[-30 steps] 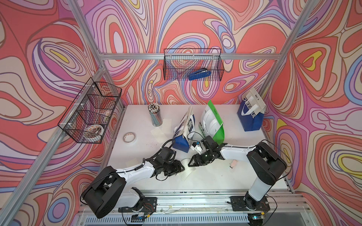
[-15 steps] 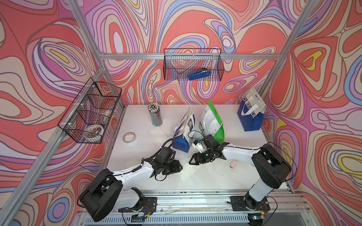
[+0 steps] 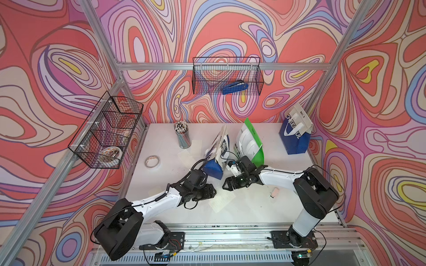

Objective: Staple the receipts to the bags
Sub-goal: Pick up the receipt from the center of the board.

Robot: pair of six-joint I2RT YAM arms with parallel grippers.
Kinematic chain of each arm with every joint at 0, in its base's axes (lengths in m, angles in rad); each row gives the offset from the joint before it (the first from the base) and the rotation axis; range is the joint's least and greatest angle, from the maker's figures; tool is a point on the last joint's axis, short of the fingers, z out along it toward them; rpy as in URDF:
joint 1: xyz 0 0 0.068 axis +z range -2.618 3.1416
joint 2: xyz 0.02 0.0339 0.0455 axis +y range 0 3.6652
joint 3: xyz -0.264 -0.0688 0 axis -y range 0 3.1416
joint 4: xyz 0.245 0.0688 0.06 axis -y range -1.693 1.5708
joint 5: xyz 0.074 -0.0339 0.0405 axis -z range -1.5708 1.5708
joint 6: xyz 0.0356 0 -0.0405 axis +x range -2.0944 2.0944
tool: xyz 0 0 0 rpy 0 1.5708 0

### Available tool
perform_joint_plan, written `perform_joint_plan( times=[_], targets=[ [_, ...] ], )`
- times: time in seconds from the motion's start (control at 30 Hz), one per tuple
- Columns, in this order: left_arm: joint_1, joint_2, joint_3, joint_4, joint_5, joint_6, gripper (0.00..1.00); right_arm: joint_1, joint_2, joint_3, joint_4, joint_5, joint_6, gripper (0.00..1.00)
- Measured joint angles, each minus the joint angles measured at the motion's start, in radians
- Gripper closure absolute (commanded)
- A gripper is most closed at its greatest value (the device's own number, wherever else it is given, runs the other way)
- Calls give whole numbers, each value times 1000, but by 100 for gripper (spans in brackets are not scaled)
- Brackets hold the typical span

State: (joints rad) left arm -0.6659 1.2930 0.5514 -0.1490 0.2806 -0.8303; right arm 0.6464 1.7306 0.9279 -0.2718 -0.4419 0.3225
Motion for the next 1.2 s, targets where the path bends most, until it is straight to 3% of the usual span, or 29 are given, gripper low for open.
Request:
perform_joint_plan(
  times=[0.37, 0.87, 1.2],
  targets=[
    [5, 117, 46, 26, 41, 16, 34, -2, 43, 9, 67, -98, -2, 26],
    [5, 131, 50, 43, 90, 35, 42, 8, 46, -12, 83, -183, 4, 30],
    [5, 130, 49, 74, 116, 47, 49, 28, 54, -11, 55, -181, -4, 55]
  ],
)
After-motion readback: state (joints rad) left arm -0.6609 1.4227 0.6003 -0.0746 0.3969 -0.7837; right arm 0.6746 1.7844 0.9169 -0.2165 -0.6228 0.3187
